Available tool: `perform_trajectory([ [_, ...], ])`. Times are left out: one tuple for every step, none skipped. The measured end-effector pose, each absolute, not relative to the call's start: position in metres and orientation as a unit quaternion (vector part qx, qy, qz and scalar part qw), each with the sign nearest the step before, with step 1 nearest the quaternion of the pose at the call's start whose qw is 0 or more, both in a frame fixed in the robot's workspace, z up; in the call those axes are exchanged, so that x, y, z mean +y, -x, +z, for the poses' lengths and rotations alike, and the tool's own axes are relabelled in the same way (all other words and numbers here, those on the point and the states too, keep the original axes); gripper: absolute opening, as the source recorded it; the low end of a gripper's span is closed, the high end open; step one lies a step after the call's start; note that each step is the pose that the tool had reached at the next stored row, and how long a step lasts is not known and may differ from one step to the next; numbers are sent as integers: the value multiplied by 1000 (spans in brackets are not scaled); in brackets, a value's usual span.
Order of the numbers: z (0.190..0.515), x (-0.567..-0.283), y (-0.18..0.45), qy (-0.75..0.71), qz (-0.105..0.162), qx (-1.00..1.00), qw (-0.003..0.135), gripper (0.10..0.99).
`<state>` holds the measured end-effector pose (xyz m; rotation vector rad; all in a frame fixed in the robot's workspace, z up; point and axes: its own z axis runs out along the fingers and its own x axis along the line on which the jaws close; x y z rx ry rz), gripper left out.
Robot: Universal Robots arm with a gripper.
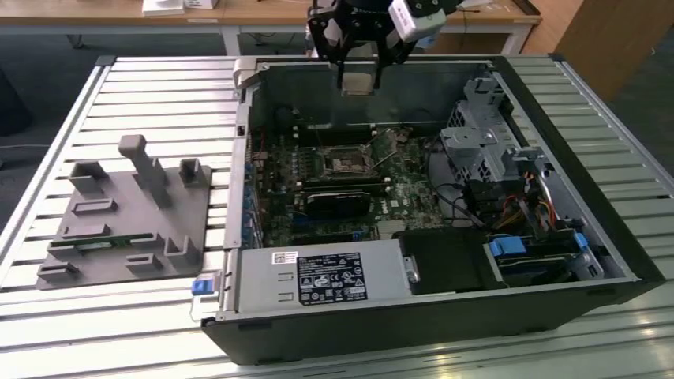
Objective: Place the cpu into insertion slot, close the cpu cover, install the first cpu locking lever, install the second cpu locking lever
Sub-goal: 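Place the cpu into insertion slot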
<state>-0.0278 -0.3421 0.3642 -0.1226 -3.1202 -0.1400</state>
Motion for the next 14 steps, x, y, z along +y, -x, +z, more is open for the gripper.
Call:
perform_trajectory([
  [364, -342, 28, 44, -45, -998, 8, 533],
  [364, -342, 28, 50, -45, -998, 7, 533],
  [364, -342, 28, 56, -45, -997, 7, 533],
  [364, -342, 28, 63, -45, -997, 7, 533],
  [364, -342, 28, 70, -45, -997, 6, 533],
  [364, -342, 28, 77, -44, -996, 6, 533],
  [364, -342, 28, 85, -44, -995, 6, 533],
  [363, -342, 28, 93, -44, -995, 5, 533],
  [363, -342, 28, 100, -44, -994, 5, 533],
  [363, -342, 28, 109, -43, -993, 5, 533],
  [363, -342, 28, 116, -43, -992, 4, 533],
  [363, -342, 28, 123, -42, -992, 4, 533],
  [363, -342, 28, 128, -41, -991, 4, 533],
  [363, -342, 28, 133, -40, -990, 3, 533],
])
